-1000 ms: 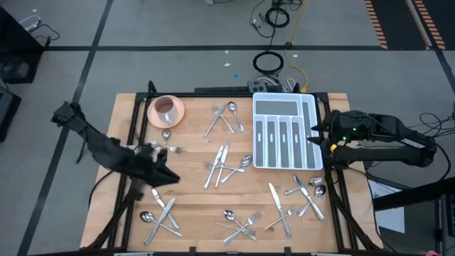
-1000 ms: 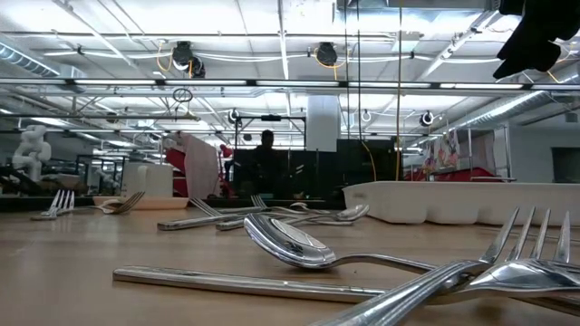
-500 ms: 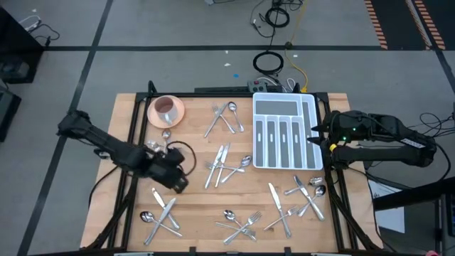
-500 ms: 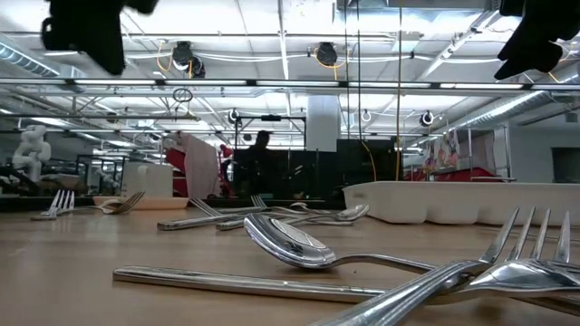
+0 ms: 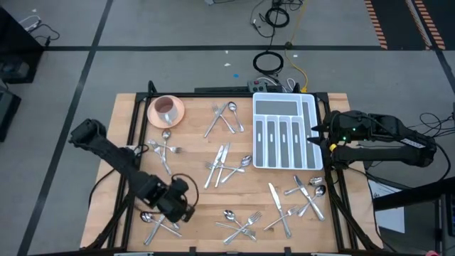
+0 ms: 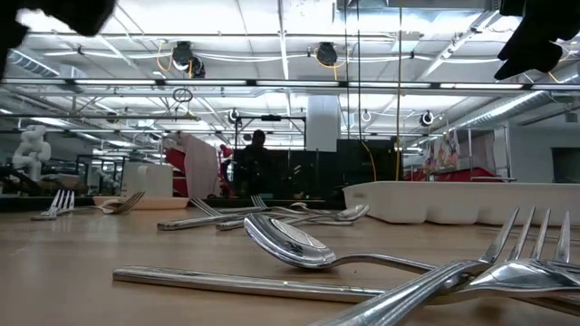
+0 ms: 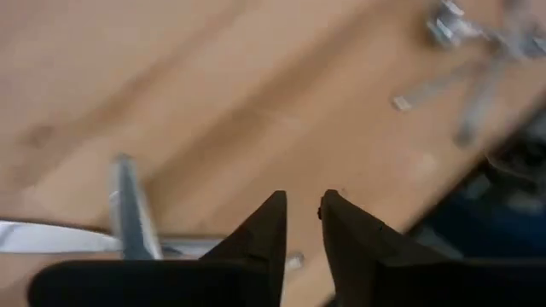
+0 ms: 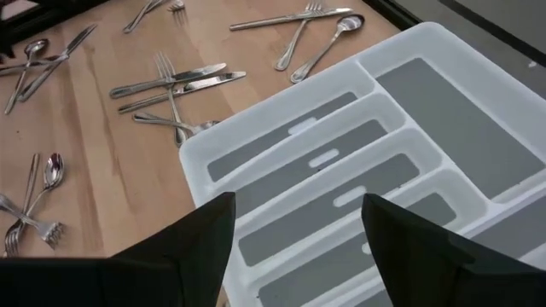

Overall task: Sort silverware
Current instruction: Put the silver knife into the white cutlery tray

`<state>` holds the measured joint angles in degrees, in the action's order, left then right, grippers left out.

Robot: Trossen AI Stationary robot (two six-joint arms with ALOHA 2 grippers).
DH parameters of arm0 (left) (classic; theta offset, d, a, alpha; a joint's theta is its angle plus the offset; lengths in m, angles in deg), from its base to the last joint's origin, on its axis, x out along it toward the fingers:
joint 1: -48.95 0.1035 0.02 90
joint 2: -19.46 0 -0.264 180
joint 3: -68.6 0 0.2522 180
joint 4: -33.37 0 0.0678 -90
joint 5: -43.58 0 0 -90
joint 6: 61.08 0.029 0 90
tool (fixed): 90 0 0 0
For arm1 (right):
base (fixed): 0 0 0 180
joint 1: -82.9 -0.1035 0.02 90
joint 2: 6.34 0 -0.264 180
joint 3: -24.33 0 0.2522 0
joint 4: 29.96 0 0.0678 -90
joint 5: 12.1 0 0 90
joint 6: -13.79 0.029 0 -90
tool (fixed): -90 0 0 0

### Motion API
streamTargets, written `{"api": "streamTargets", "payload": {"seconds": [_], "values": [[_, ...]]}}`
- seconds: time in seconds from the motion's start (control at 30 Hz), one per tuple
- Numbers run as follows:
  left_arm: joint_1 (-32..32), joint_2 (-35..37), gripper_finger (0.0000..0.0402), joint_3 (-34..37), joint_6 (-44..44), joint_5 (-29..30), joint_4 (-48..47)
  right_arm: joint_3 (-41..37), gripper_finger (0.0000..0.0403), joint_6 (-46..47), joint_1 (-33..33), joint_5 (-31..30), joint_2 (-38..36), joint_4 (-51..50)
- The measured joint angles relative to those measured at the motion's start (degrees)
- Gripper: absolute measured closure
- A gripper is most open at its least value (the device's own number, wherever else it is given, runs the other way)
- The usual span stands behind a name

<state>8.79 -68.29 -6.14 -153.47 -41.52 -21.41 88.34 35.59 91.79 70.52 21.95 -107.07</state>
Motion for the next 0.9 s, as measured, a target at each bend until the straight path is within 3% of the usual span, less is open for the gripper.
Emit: {"api": "streamTargets", "payload": {"seconds": [0.2, 0.43, 0.67, 0.9], "values": [[-4.03, 0.02, 0.0256, 0.00, 4.81, -4.58, -4.36, -0.01, 0.0127, -0.50, 0.00, 0.00, 0.01, 0.02], [-7.72, -0.19, 0.0204, 0.00, -2.72, -6.30, -8.04, -0.01, 0.0120, 0.00, -0.01, 0.00, 0.00, 0.02], [-11.17, -3.33, 0.0191, 0.05, -9.19, -6.27, -7.91, -0.01, 0.0119, -0.52, -0.01, -0.26, 0.02, 0.04], [-10.95, -5.77, 0.0191, 0.11, -9.80, -8.45, -10.33, -0.01, 0.0119, -0.55, 0.01, -0.31, 0.00, 0.05]]}}
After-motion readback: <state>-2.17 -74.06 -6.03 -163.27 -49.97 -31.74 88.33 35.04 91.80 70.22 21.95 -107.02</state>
